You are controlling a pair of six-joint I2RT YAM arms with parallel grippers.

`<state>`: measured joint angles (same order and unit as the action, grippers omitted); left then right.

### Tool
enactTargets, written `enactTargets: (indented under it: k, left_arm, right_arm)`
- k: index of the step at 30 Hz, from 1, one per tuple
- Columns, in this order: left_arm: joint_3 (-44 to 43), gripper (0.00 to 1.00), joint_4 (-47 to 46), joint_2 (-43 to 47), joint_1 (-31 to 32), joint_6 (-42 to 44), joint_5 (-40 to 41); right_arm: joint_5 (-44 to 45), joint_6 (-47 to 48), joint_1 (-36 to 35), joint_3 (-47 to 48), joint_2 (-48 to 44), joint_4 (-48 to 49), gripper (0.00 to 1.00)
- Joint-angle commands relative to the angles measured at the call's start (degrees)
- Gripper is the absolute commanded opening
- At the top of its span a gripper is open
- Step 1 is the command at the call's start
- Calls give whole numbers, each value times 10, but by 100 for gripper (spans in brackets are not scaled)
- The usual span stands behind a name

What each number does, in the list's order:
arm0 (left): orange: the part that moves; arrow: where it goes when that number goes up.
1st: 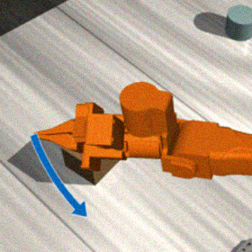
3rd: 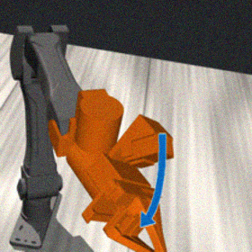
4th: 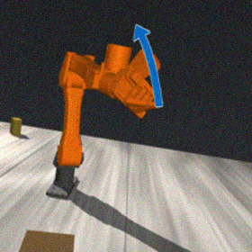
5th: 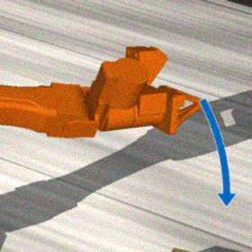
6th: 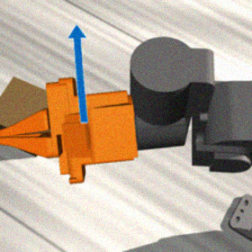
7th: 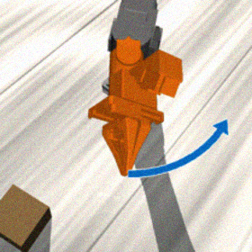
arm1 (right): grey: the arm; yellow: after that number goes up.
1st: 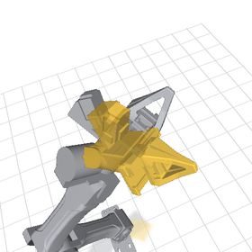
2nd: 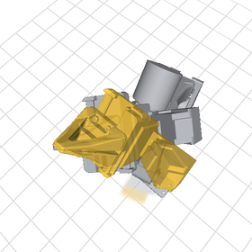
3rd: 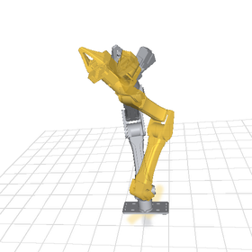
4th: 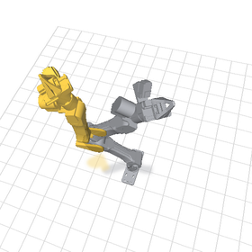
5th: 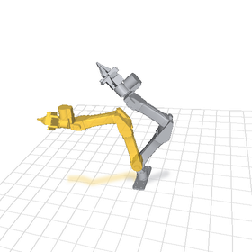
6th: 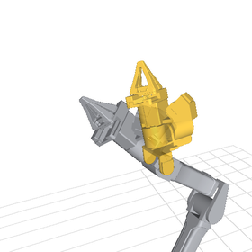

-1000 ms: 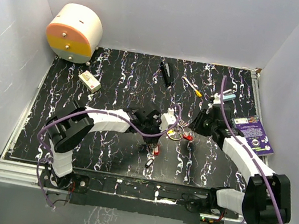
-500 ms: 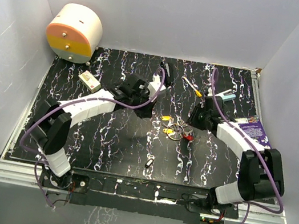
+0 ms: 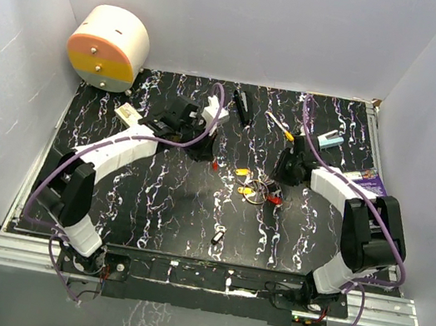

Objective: Put the keys on the keyring

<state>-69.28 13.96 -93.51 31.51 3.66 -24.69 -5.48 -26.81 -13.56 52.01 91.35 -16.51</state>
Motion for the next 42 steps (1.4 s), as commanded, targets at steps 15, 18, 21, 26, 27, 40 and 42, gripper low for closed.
enactTargets:
  k: [15,18,21,26,27,40,42]
  left_arm:
    - [12,0,-7,53,-29,-13,-34]
    - [15,0,-9,57,-36,-14,-34]
    - [20,0,-9,64,-47,-16,-36]
    - [30,0,-14,71,-62,-20,-46]
    - [31,0,-15,71,-64,-21,-48]
    - [35,0,-20,73,-77,-27,-67]
    - [37,0,-22,74,-79,-28,-70]
  right_arm:
    - [32,96,-109,86,9,9,28]
    - [28,122,-137,110,40,6,29]
    - [20,142,-156,126,66,11,31]
    - [11,179,-172,152,107,15,32]
    - [12,186,-173,155,112,14,32]
    - [-3,235,-176,158,128,5,35]
    - [-5,235,-180,158,132,2,35]
